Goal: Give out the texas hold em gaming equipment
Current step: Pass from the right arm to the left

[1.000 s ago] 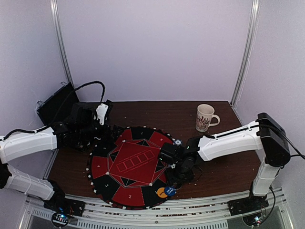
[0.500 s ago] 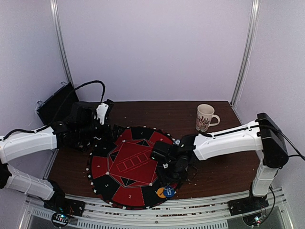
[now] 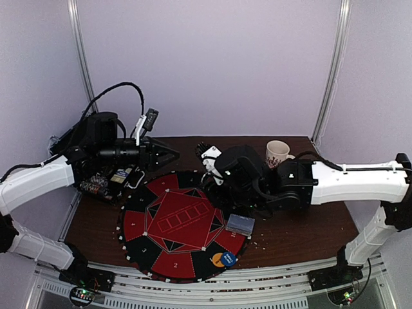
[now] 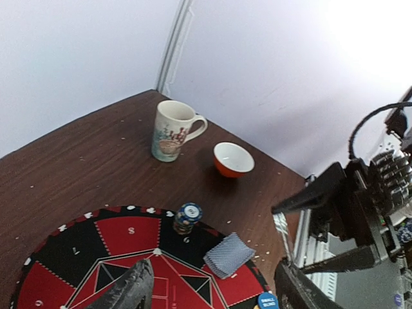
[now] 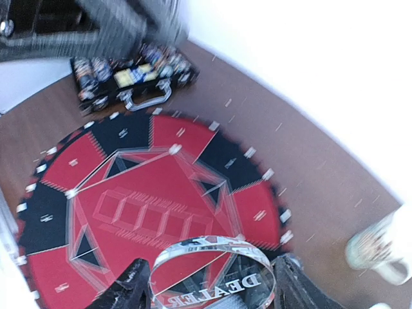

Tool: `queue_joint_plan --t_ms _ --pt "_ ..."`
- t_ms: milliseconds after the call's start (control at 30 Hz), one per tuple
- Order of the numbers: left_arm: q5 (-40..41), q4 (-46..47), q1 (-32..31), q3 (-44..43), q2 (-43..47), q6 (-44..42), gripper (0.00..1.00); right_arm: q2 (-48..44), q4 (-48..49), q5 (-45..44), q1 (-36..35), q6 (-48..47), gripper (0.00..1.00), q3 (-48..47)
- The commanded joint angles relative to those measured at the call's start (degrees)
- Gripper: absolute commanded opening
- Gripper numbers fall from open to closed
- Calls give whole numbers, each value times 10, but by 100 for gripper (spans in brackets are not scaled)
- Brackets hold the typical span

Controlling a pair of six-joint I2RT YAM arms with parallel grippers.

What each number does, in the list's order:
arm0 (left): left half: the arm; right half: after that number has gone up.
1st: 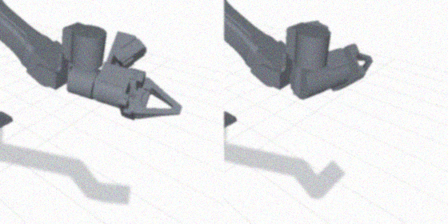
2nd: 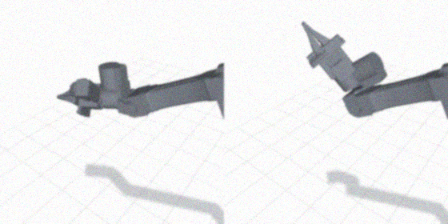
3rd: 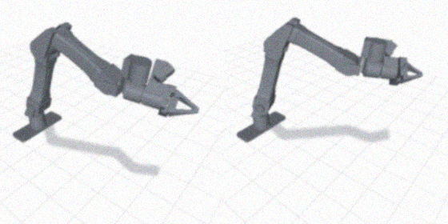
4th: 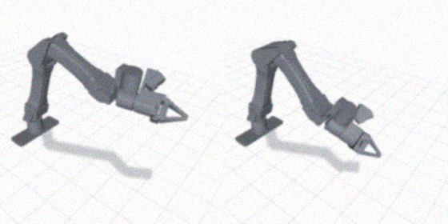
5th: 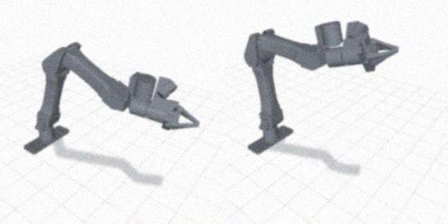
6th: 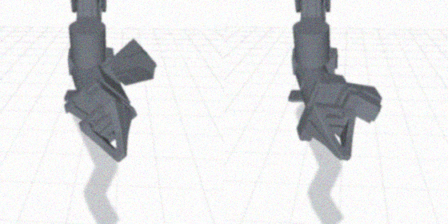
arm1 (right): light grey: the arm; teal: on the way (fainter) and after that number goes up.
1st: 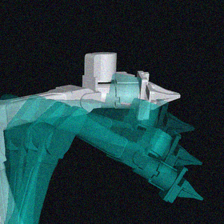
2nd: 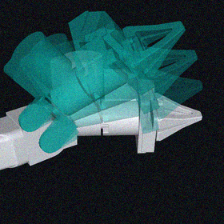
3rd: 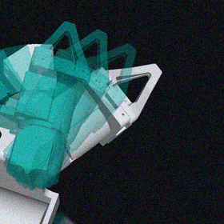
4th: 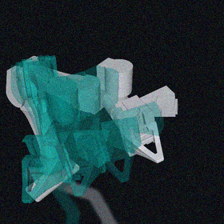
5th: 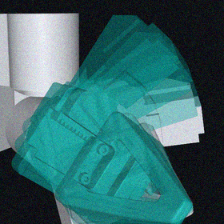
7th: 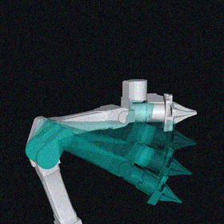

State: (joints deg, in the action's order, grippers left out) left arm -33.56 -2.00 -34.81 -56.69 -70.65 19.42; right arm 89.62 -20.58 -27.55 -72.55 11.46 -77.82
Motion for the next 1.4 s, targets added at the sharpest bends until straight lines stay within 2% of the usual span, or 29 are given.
queue_joint_plan --t_ms 0,167,267,367,567,733,967,1033,1100,1200,1267,1367 --pt "-88 50 4 -14 -18 52 64 -6 195 -126 0 -235 33 39" --pt "-78 102 -17 12 -31 56 65 3 284 -115 9 -341 35 63" --pt "-69 136 -24 25 -36 56 68 11 302 -88 15 -366 35 63" --pt "-56 145 -35 21 -51 39 65 20 310 -69 16 -382 35 61" --pt "-16 173 -43 34 -60 1 52 39 306 -42 24 -389 36 45" --pt "-28 175 -44 30 -76 -9 40 58 298 -34 26 -388 36 27" --pt "-52 153 -45 26 -93 -29 31 75 292 -34 30 -393 36 9" --pt "-55 148 -46 25 -94 -35 21 78 293 -34 31 -394 36 6" --pt "-58 141 -46 22 -95 -40 1 79 293 -33 32 -394 36 5" --pt "-65 147 -46 21 -94 -32 0 79 294 -36 32 -398 36 6" --pt "-62 153 -46 21 -94 -21 0 77 302 -57 33 -411 42 11" --pt "-24 151 -42 17 -93 4 0 60 318 -85 35 -432 63 30"
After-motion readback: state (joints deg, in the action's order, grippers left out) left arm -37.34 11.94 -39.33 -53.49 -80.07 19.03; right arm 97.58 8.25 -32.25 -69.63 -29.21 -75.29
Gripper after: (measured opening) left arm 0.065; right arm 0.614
